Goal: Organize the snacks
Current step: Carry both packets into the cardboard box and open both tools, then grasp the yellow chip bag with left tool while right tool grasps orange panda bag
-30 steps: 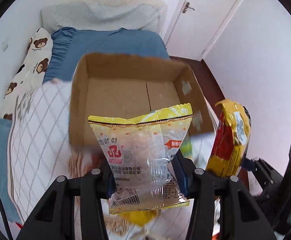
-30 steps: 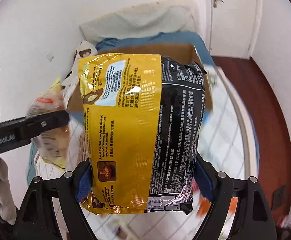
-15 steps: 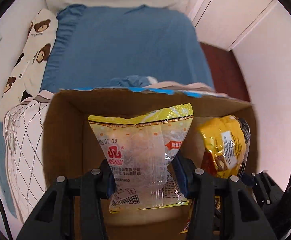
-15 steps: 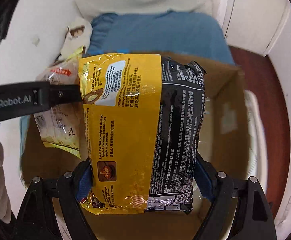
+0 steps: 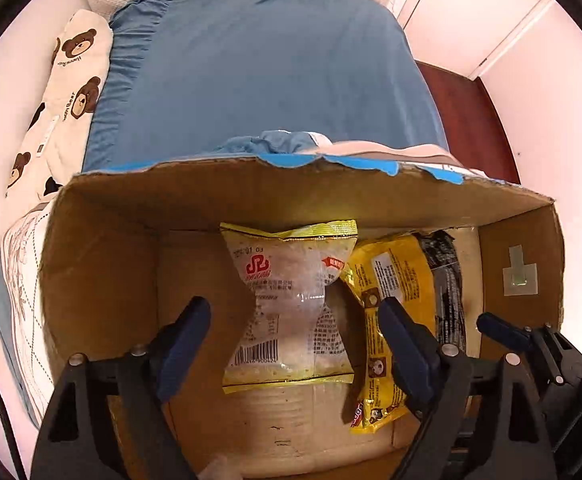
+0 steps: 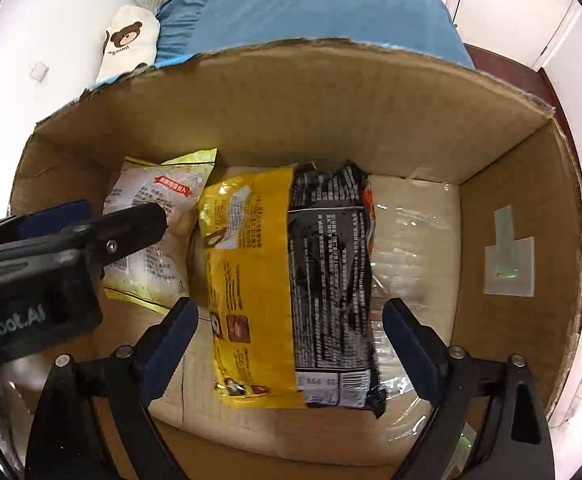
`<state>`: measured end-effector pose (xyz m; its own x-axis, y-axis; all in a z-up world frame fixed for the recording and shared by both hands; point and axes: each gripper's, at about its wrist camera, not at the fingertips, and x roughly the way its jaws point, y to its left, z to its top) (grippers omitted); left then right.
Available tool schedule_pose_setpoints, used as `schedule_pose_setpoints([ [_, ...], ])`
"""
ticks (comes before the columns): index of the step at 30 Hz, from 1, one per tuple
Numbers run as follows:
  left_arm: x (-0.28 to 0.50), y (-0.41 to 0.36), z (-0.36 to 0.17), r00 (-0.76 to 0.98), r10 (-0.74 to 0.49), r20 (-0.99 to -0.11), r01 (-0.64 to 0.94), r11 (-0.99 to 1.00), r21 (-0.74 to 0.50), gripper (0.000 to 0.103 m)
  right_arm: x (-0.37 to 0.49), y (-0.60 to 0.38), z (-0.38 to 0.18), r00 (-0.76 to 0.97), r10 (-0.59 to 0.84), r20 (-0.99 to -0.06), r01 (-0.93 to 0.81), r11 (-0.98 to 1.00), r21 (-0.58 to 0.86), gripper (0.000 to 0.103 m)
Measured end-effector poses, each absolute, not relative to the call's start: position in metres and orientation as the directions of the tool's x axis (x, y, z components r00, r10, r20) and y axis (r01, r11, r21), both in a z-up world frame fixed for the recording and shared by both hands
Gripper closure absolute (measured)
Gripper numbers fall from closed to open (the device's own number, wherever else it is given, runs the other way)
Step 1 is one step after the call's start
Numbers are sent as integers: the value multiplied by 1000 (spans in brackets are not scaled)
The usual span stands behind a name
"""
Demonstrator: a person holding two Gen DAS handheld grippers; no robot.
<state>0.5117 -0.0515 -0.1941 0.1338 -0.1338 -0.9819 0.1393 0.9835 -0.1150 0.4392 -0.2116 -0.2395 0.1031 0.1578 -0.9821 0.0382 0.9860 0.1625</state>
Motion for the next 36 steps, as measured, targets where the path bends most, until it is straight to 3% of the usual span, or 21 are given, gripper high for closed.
schedule_pose_setpoints([
  [20,404,-22,-110,444,-107,-889,101,992,-68,13,308,-216,-120,361,42,-932,98,992,83,7],
  [31,325,-30,-55,565,-119,-816,166,986,-29,13,245,-212,-70,483,48,-875,108,988,114,7],
  [36,278,-37,-58,550,-124,-826,237,971,12,13,199,-218,-70,459,88,-884,112,981,156,7],
])
